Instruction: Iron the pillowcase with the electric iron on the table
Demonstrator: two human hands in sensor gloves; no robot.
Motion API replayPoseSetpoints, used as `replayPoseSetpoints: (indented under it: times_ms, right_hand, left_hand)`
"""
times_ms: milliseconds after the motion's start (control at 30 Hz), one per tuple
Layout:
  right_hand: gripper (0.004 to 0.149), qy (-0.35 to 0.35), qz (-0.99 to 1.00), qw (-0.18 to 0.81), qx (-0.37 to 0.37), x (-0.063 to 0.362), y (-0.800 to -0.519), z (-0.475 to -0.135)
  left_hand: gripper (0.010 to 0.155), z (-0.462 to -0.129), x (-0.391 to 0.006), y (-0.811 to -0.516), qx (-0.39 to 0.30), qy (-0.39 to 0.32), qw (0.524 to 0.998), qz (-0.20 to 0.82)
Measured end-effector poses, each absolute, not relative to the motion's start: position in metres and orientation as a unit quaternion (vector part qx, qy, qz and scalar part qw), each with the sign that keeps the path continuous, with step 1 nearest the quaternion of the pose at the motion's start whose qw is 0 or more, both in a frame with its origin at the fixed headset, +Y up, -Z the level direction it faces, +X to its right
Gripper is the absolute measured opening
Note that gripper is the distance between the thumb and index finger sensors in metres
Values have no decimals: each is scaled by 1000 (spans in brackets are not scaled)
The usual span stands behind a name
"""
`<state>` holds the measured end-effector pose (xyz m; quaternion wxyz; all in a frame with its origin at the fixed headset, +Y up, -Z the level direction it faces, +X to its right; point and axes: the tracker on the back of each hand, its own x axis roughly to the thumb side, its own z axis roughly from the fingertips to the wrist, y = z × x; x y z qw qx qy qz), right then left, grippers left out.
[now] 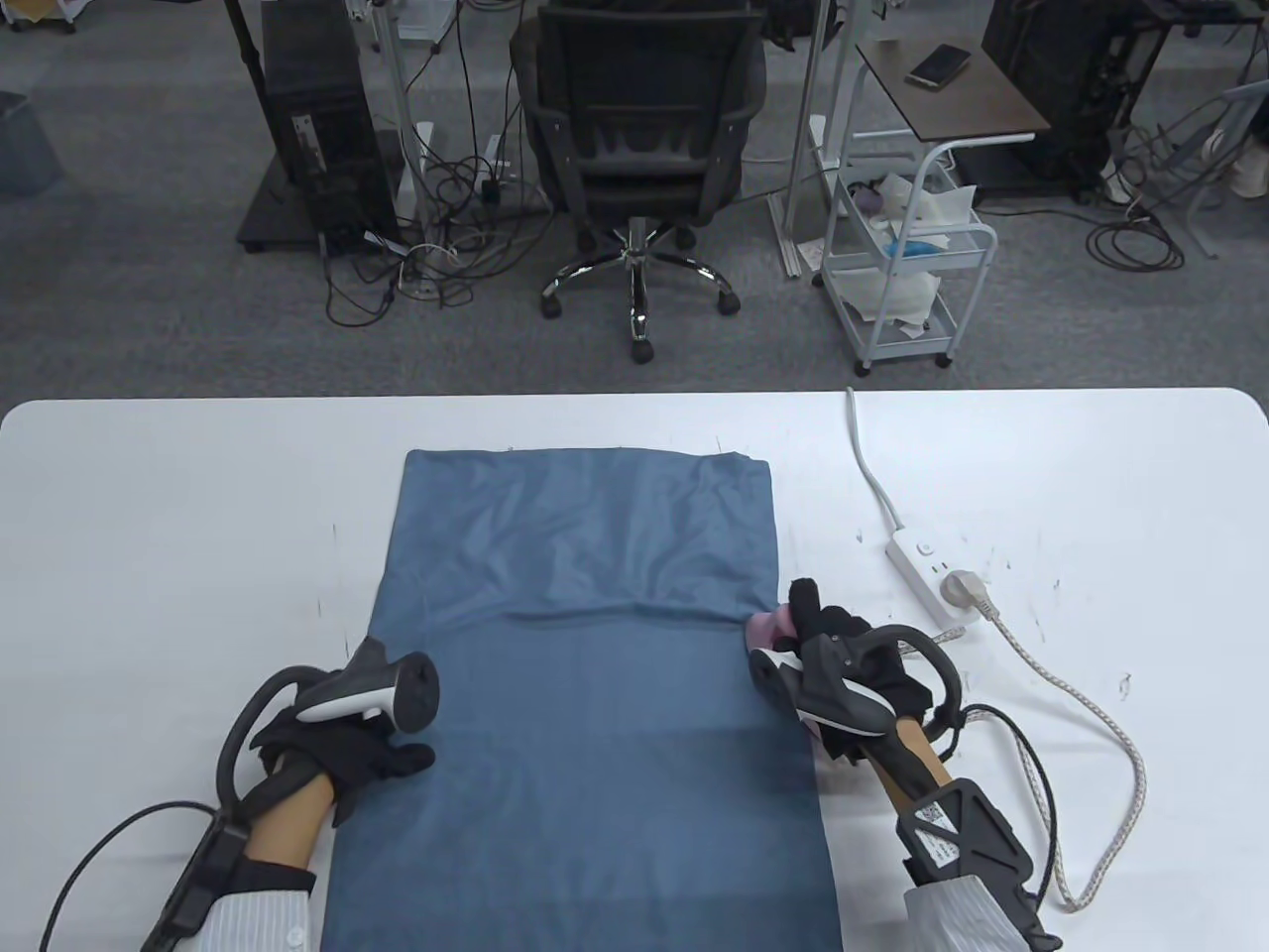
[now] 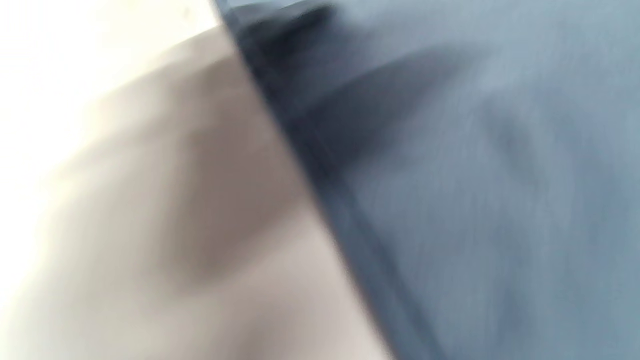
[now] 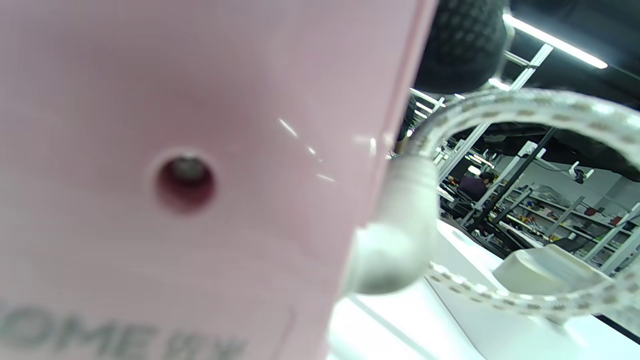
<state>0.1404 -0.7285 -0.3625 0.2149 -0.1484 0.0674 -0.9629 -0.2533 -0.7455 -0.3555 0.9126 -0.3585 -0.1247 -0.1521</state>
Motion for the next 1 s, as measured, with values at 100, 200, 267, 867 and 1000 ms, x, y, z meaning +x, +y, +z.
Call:
replayPoseSetpoints:
  times_ms: [100, 200, 267, 867, 1000]
  right_hand:
    - [68, 86, -963, 209, -145, 143, -717, -358]
    - [68, 120, -965, 184, -141, 149, -701, -350]
    - [68, 130, -971, 150, -135, 155, -690, -345]
    - [67, 170, -965, 124, -156, 146, -672, -330]
    - [68, 171, -961, 128, -175, 137, -673, -325]
  left_hand:
    - [99, -375, -213, -744, -343, -187, 912, -125]
    - [102, -375, -172, -756, -351, -274, 891, -84]
    - [105, -368, -147, -771, -361, -349, 861, -83]
    - [112, -279, -115, -797, -319, -425, 836, -136]
    - [107, -252, -109, -787, -274, -428, 844, -174]
